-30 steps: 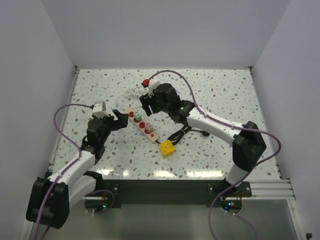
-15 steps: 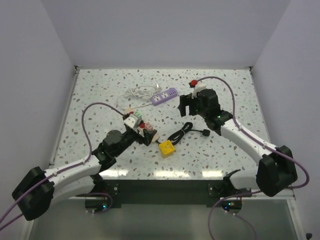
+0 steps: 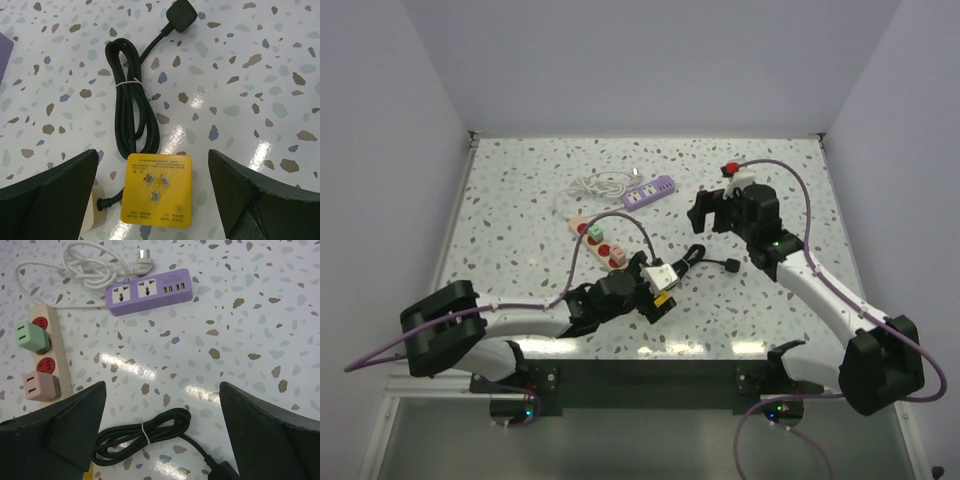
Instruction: Insert the plug
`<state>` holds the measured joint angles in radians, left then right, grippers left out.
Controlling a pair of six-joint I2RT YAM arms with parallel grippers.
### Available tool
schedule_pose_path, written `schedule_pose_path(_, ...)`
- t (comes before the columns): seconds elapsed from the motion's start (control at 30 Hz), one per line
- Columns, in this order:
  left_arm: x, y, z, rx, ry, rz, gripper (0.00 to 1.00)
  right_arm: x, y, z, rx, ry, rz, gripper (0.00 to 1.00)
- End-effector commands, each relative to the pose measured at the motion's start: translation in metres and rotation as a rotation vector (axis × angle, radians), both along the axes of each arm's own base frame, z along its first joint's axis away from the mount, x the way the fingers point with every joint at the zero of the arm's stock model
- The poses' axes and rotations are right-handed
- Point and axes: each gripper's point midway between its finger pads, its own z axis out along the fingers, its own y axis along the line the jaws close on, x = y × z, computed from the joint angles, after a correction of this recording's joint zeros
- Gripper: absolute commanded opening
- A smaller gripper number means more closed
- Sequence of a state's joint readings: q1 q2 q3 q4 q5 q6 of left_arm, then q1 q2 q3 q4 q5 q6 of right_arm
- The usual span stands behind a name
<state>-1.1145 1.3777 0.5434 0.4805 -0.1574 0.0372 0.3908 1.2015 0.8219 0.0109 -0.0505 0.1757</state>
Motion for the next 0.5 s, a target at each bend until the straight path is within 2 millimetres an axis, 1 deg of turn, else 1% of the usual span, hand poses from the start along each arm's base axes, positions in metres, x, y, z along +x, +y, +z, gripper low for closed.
schedule_pose_path(0.0,0.013,-0.001,0.006,0.046,-0.052,0.041,0.97,-0.002,0.006,0.02,0.054,-0.064,0.034,0.99)
schedule_pose_path(0.03,0.016,-0.002,0.005,0.058,-0.051,0.052,0.98,-0.001,0.005,0.021,0.056,-0.066,0.032,0.99)
schedule_pose_path(0.13,0.017,-0.004,-0.005,0.099,-0.039,0.048,0.99,-0.001,0.005,0.018,0.054,-0.062,0.037,0.99)
schedule_pose_path(0.2,0.023,-0.001,-0.01,0.133,-0.039,0.082,1.0,-0.001,0.006,0.017,0.054,-0.061,0.04,0.99)
schedule_pose_path(0.23,0.027,0.003,-0.017,0.161,-0.04,0.111,1.0,-0.001,0.007,0.017,0.057,-0.06,0.048,0.99)
schedule_pose_path(0.3,0.029,0.003,-0.021,0.185,-0.043,0.12,1.0,-0.001,0.007,0.016,0.058,-0.059,0.05,0.99)
schedule_pose_path(0.37,0.027,0.0,-0.03,0.205,-0.026,0.101,1.0,0.0,0.007,0.016,0.059,-0.06,0.05,0.99)
schedule_pose_path(0.47,0.024,-0.002,-0.034,0.215,-0.003,0.082,1.0,0.0,0.007,0.016,0.057,-0.06,0.051,0.98)
